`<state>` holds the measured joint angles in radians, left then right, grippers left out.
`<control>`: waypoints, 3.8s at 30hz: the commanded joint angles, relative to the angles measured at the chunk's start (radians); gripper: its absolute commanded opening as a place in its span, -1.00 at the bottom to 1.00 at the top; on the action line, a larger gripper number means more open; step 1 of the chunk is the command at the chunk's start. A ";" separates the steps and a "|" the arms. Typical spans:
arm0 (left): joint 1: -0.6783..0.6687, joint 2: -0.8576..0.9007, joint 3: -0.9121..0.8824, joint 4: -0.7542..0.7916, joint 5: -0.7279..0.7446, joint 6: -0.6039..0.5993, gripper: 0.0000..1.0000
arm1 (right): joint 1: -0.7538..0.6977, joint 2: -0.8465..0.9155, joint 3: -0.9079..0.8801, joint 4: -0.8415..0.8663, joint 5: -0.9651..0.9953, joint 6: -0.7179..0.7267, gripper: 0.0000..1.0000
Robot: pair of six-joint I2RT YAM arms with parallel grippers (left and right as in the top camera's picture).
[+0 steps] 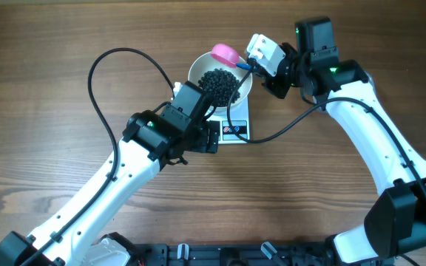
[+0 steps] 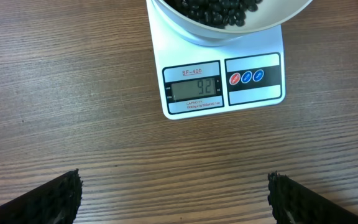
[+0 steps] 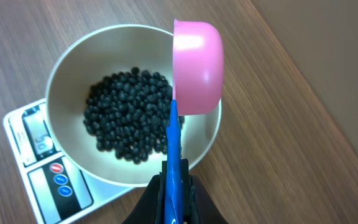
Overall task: Scoop item into bowl and weigh 150g on scale
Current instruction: 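Return the empty scoop with the right gripper to the bean tub, then scoop beans from the tub with the right gripper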
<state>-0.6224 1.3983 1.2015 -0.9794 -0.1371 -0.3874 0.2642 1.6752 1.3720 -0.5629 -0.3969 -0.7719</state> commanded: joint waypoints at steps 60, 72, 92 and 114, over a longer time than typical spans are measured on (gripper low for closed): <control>-0.001 -0.014 -0.008 0.003 -0.013 -0.013 1.00 | -0.596 -0.031 0.006 -0.394 0.259 0.425 -0.91; -0.002 -0.014 -0.008 0.003 -0.013 -0.013 1.00 | -0.478 0.036 0.006 -0.420 0.287 0.431 -0.91; -0.001 -0.014 -0.008 0.003 -0.013 -0.013 1.00 | -0.593 0.003 0.007 -0.531 -0.079 0.222 -0.91; -0.001 -0.014 -0.008 0.003 -0.013 -0.013 1.00 | -0.829 0.143 0.007 -0.575 -0.432 0.336 -0.91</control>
<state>-0.6228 1.3983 1.2007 -0.9794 -0.1375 -0.3874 -0.5400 1.8069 1.3743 -1.1233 -0.7269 -0.4423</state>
